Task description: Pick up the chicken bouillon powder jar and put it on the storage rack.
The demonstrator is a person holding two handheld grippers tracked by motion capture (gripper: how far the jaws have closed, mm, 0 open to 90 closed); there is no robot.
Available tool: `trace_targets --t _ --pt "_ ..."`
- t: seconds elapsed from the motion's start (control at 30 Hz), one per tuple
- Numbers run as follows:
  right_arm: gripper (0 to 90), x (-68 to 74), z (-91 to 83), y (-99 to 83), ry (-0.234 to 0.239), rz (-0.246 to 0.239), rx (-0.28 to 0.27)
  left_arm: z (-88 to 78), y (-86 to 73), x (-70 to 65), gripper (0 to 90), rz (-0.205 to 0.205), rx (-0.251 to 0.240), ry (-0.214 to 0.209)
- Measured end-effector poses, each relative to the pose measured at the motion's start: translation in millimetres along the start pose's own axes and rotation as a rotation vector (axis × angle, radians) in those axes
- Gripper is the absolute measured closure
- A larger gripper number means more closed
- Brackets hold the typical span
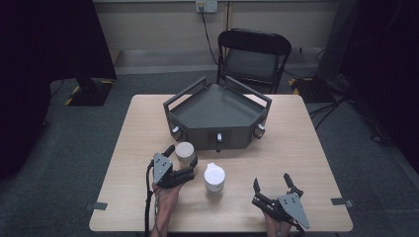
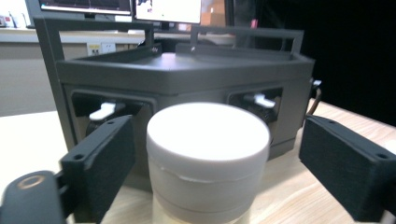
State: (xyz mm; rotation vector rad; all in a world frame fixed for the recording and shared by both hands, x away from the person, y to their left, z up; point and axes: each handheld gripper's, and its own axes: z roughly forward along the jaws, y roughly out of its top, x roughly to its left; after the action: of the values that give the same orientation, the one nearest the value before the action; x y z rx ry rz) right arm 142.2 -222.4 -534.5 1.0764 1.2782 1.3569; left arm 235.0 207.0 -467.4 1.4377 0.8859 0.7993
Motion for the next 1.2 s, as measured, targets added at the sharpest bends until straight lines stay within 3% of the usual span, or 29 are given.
trace_targets --t 0.5,0.7,1.2 --pt "0.4 -0.2 0.0 0.0 0.001 0.0 0.0 11.9 -6.8 6.1 26.5 -0.008 0.06 0.0" --pt "0.4 -0.2 0.0 0.0 0.001 0.0 0.0 12.0 -10.3 7.3 32.5 -0.003 0.053 -0.011" --pt "0.4 -0.3 0.0 0.0 0.001 0.0 0.0 11.7 -10.9 1.6 34.5 0.021 0.049 0.012"
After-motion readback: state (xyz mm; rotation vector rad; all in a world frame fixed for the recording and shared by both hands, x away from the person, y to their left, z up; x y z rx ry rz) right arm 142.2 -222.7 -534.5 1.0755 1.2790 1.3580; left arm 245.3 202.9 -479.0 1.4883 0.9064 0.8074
